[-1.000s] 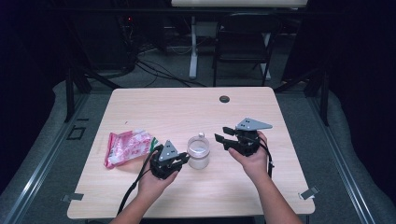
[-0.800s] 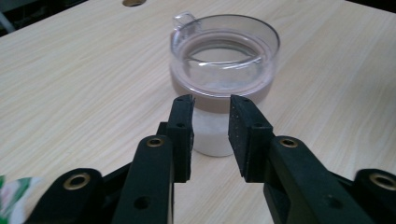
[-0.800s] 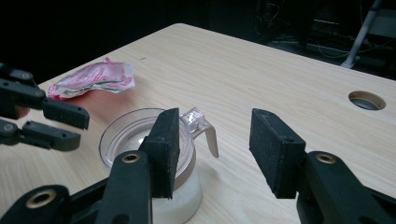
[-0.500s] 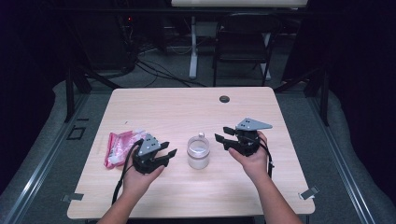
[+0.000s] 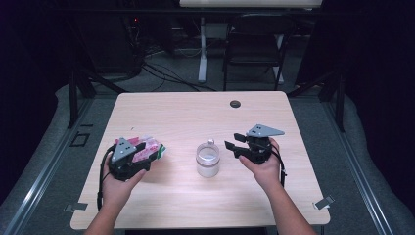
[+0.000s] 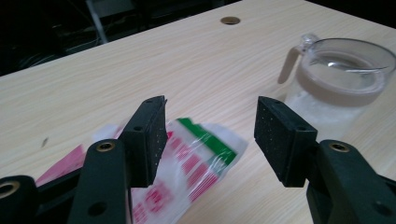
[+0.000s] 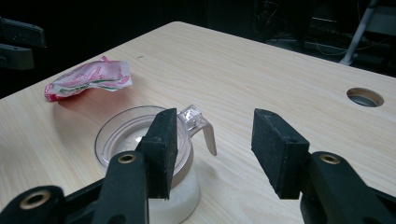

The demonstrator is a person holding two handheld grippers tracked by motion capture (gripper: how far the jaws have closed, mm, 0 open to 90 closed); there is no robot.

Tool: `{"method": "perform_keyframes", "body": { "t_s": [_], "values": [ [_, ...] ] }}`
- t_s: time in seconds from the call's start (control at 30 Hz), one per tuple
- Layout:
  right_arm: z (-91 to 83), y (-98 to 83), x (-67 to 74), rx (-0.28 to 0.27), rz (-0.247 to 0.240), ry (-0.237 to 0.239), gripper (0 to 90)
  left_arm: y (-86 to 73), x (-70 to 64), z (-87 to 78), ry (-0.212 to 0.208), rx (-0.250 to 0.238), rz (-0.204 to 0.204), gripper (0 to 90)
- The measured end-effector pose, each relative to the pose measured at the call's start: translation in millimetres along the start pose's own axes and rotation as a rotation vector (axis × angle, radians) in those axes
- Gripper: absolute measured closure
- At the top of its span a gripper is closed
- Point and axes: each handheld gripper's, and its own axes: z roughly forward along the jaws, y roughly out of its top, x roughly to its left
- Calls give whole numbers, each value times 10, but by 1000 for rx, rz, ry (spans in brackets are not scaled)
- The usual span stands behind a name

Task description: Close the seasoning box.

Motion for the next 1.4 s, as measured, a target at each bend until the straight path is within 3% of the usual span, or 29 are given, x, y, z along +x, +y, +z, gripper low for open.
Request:
{"method": "perform_keyframes", "body": {
  "t_s": [0.3, 0.63, 1.1, 1.4],
  "values": [
    [10, -8, -8, 13, 2, -3, 496, -274, 229, -123, 38, 5, -81, 429],
    [45, -44, -38, 31, 9, -9, 483, -519, 342, -29, 72, 24, -125, 408],
    [162, -154, -78, 80, 21, -21, 482, -600, 313, 128, 82, 78, -55, 401],
    [288, -286, -88, 134, 17, -54, 498, -596, 273, 132, 75, 69, -44, 401]
  ]
}}
